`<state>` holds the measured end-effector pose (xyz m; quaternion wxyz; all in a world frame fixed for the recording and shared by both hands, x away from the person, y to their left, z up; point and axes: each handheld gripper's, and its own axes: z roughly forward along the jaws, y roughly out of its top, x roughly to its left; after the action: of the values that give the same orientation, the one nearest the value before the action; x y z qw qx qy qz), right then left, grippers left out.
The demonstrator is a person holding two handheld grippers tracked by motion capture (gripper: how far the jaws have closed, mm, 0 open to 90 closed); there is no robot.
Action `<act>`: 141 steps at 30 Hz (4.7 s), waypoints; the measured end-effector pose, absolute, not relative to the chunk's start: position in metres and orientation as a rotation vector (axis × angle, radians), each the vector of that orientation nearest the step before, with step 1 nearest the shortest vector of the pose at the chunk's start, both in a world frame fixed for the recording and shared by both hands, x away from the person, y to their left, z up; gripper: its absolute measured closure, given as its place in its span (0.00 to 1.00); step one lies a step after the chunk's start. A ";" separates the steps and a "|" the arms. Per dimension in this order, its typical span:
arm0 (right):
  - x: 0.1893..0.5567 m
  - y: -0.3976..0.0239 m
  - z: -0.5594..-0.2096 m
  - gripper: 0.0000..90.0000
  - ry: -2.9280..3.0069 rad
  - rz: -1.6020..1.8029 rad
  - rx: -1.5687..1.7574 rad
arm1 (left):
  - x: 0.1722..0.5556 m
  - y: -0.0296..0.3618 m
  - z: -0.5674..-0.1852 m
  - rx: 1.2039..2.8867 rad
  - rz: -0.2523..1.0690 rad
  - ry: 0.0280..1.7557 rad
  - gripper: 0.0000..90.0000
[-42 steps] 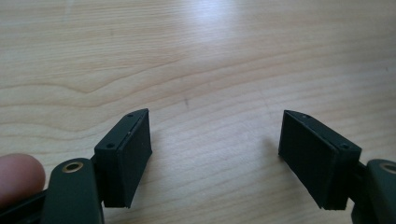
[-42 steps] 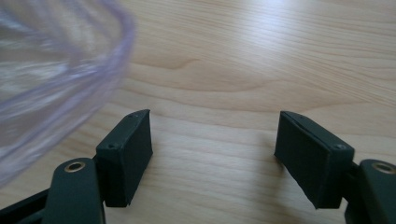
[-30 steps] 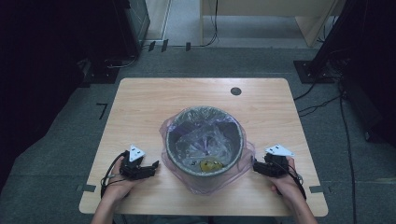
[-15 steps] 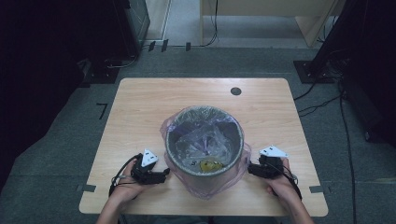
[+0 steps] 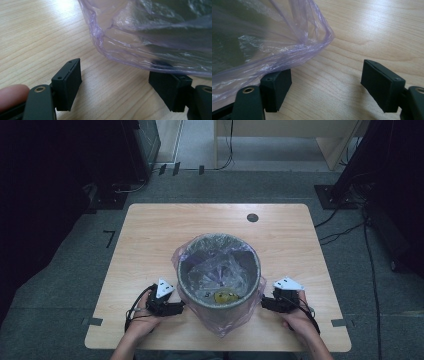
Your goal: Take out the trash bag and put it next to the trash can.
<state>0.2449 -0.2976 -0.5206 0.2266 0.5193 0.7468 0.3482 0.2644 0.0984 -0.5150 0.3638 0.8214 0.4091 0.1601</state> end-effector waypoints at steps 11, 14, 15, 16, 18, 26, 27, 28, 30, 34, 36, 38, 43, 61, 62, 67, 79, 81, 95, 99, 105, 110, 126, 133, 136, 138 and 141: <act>0.238 -0.292 -0.506 0.27 1.961 1.230 1.422 | 0.262 0.104 -0.494 1.922 0.431 1.041 0.30; 0.236 -0.290 -0.496 0.27 1.893 1.308 1.416 | 0.260 0.109 -0.484 1.848 0.438 1.032 0.30; 0.234 -0.290 -0.492 0.27 1.870 1.334 1.409 | 0.260 0.112 -0.480 1.821 0.439 1.022 0.30; 0.232 -0.290 -0.486 0.27 1.842 1.372 1.405 | 0.259 0.114 -0.477 1.802 0.438 1.022 0.30; 0.230 -0.290 -0.478 0.27 1.806 1.414 1.402 | 0.258 0.119 -0.468 1.758 0.434 1.015 0.30; 0.222 -0.295 -0.441 0.28 1.679 1.521 1.383 | 0.249 0.133 -0.427 1.601 0.488 0.988 0.30; 0.221 -0.296 -0.436 0.28 1.669 1.523 1.377 | 0.248 0.134 -0.422 1.588 0.499 0.981 0.30; 0.220 -0.297 -0.432 0.28 1.661 1.526 1.374 | 0.246 0.135 -0.417 1.579 0.509 0.974 0.29; 0.219 -0.299 -0.424 0.28 1.645 1.540 1.361 | 0.244 0.136 -0.408 1.556 0.521 0.965 0.29; 0.221 -0.303 -0.408 0.28 1.624 1.558 1.324 | 0.243 0.135 -0.393 1.494 0.488 0.958 0.29; 0.222 -0.304 -0.400 0.28 1.604 1.584 1.312 | 0.243 0.133 -0.388 1.487 0.486 0.945 0.29; 0.223 -0.302 -0.394 0.28 1.603 1.598 1.296 | 0.244 0.128 -0.382 1.486 0.481 0.928 0.29; 0.230 -0.288 -0.380 0.28 1.632 1.610 1.263 | 0.252 0.110 -0.374 1.504 0.467 0.909 0.29; 0.253 -0.253 -0.368 0.44 1.737 1.553 1.230 | 0.271 0.075 -0.357 1.594 0.469 0.928 0.81; 0.252 -0.253 -0.366 0.44 1.737 1.561 1.224 | 0.270 0.074 -0.354 1.591 0.468 0.916 0.83; 0.251 -0.251 -0.353 0.42 1.722 1.586 1.200 | 0.266 0.068 -0.339 1.572 0.459 0.861 0.90; 0.249 -0.236 -0.311 0.35 1.678 1.705 1.112 | 0.262 0.043 -0.299 1.530 0.431 0.750 0.91; 0.246 -0.232 -0.308 0.33 1.699 1.722 1.081 | 0.261 0.040 -0.297 1.533 0.438 0.742 0.88; 0.226 -0.213 -0.318 0.22 1.840 1.724 0.990 | 0.263 0.031 -0.308 1.584 0.453 0.763 0.68; 0.227 -0.197 -0.321 0.17 1.895 1.696 0.956 | 0.258 0.023 -0.303 1.597 0.451 0.737 0.81; 0.233 -0.176 -0.320 0.10 1.937 1.585 0.946 | 0.251 0.021 -0.298 1.608 0.349 0.668 0.97; 0.236 -0.165 -0.317 0.34 1.921 1.507 0.940 | 0.242 0.024 -0.301 1.613 0.298 0.598 0.98; 0.235 -0.188 -0.305 1.00 1.675 1.583 0.978 | 0.241 0.078 -0.324 1.502 0.433 0.751 0.31; 0.233 -0.195 -0.294 1.00 1.607 1.588 0.982 | 0.245 0.103 -0.344 1.457 0.506 0.883 0.27; 0.231 -0.198 -0.290 1.00 1.580 1.597 0.978 | 0.246 0.112 -0.353 1.447 0.529 0.937 0.23; 0.230 -0.200 -0.287 1.00 1.562 1.604 0.975 | 0.246 0.118 -0.358 1.443 0.534 0.964 0.20; 0.227 -0.202 -0.284 1.00 1.529 1.610 0.969 | 0.247 0.124 -0.368 1.461 0.565 1.001 0.15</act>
<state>0.2275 -0.2017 -0.2836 0.3518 0.3745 0.5906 0.6222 0.2466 0.1235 -0.3679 0.5983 0.6298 0.4313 0.2435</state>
